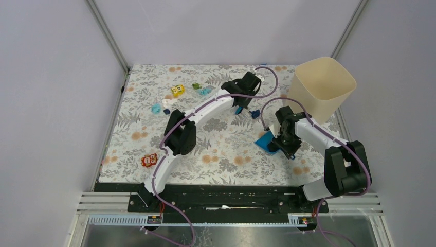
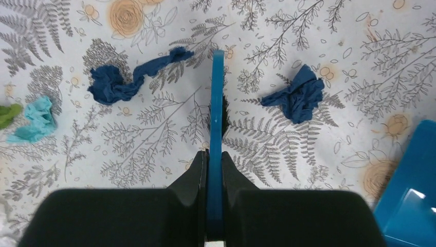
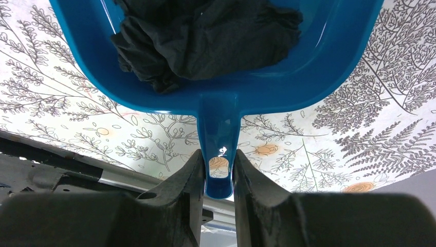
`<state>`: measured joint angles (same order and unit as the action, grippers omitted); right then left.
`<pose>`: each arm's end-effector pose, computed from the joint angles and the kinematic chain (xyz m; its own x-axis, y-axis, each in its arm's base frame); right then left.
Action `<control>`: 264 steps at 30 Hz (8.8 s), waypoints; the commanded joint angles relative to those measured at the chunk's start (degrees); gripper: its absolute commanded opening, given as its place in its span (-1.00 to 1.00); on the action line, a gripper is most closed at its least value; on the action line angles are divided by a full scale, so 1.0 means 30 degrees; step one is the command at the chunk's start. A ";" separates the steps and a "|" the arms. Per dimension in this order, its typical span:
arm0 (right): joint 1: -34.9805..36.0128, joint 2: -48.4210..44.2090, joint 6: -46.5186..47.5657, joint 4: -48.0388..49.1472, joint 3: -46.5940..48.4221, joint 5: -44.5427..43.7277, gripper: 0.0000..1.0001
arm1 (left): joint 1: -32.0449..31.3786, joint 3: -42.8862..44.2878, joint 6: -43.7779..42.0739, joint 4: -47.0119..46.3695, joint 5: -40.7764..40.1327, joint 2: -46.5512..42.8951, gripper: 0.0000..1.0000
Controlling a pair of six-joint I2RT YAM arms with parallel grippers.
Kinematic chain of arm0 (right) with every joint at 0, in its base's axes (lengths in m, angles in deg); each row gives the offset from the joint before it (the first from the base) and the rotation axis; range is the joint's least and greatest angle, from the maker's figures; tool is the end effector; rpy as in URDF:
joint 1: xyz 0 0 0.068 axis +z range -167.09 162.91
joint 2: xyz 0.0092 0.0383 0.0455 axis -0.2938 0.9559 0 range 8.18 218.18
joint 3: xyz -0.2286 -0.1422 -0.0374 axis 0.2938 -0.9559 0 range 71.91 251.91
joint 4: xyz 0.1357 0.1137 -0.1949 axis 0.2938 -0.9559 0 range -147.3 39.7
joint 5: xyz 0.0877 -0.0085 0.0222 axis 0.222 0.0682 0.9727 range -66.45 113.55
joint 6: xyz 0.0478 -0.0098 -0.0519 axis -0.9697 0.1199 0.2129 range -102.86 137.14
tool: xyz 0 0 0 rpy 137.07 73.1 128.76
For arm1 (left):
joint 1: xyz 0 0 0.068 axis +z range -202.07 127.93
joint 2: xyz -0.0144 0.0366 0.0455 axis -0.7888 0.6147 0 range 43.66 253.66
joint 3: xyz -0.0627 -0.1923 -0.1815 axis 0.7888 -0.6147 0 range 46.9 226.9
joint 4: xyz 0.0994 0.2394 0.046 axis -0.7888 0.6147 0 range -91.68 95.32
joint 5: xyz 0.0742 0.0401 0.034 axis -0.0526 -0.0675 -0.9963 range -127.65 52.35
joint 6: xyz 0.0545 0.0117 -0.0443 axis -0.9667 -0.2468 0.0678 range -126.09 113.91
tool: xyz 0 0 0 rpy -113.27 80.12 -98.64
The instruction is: Sweep away the paper scraps from the table
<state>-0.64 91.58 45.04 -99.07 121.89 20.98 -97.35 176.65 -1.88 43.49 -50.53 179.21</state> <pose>0.2376 0.0675 0.1575 -0.7101 -0.6970 -0.0994 -0.6894 0.7170 -0.1028 0.3907 -0.3760 0.2305 -0.5886 0.4928 -0.6409 0.5522 0.8241 0.1265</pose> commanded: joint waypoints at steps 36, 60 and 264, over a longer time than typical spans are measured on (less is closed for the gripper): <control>-0.0244 0.0216 -0.0918 0.0816 -0.0232 0.0197 -1.00 | -0.0778 -0.9233 -0.0300 -0.3147 0.9749 -0.8712 -1.00; -0.0239 0.0980 -0.0844 0.0628 -0.0135 0.0332 -1.00 | 0.0851 0.1522 -0.9627 -0.7892 -0.9503 0.1772 -0.98; 0.0315 -0.6415 -0.0225 0.5518 -0.2087 0.6430 -1.00 | 0.9271 -1.5274 1.4746 -1.5181 0.1105 -1.2060 -1.00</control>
<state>-0.25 74.58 49.61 -94.11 120.77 41.99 -71.05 125.82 32.06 6.88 -43.71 136.54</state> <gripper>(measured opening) 0.294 0.085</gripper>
